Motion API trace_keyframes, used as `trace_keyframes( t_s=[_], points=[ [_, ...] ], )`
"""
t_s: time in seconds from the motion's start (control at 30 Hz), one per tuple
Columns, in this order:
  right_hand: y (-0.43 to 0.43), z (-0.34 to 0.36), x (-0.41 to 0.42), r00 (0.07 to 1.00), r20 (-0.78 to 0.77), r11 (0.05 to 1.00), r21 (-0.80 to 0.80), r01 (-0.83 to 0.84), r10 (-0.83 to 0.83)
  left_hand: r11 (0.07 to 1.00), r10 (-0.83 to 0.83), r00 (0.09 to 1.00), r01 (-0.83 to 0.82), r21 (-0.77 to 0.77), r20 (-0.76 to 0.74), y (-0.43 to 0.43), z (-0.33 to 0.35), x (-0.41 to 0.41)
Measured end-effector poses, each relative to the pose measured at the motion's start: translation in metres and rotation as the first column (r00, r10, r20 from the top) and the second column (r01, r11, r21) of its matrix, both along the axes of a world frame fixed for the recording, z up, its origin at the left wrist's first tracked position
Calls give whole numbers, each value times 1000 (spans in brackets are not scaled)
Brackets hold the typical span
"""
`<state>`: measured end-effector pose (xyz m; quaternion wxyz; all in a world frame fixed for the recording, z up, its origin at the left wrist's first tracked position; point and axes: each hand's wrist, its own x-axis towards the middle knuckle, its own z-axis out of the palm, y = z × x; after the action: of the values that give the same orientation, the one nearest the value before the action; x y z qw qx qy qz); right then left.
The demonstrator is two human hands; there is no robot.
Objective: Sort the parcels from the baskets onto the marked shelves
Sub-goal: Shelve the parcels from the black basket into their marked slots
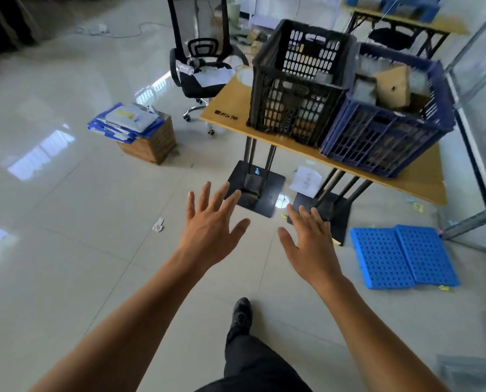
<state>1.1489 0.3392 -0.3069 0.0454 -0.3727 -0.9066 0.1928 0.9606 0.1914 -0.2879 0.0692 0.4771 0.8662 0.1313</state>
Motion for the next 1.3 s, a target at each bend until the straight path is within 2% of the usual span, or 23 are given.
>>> trace_keyframes(
  t_s=[0.27,0.53,0.73,0.93,1.03,1.13,1.3],
  points=[
    [150,34,-75,997,-65,999,22,35,-34,999,-18,999,18,26,-34,136,35,-78],
    [247,53,-148,990,-128,997,43,68,-62,991,-54,997,60,119,-58,251,49,-155],
    [312,54,-205,985,-130,988,95,122,-110,961,-155,987,163,223,-54,335,52,-223],
    [372,70,-247,975,-96,968,128,214,-203,932,-263,965,248,265,23,418,60,-287],
    [400,71,-263,967,-66,958,134,255,-248,928,-315,948,297,226,45,460,57,-312],
    [425,69,-273,961,-28,952,130,278,-277,932,-348,927,326,161,138,500,54,-325],
    [488,55,-280,963,74,957,156,246,-260,944,-305,920,326,-50,247,573,39,-339]
  ],
)
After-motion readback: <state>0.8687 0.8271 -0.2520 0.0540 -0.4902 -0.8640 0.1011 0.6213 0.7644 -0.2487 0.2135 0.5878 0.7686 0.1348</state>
